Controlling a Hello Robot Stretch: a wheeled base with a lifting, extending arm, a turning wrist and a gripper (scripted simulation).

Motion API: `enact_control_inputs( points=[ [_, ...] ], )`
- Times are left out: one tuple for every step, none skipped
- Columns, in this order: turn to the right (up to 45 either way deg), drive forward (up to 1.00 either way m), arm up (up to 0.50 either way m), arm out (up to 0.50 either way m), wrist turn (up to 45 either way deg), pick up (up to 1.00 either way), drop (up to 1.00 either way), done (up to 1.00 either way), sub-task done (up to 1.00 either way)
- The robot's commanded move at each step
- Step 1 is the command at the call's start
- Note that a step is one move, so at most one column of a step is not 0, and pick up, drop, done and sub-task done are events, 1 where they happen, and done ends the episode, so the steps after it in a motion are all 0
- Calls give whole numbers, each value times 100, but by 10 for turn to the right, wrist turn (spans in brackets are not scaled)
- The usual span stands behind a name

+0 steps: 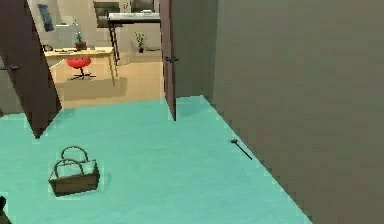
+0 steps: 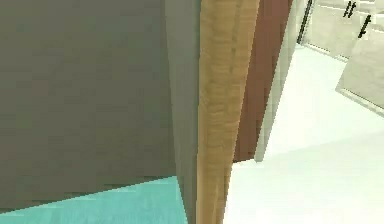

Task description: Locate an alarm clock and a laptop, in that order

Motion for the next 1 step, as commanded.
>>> enact_control_inputs(
  points=[
    [0,45,0,0,0,0,0,0,0]
  ],
)
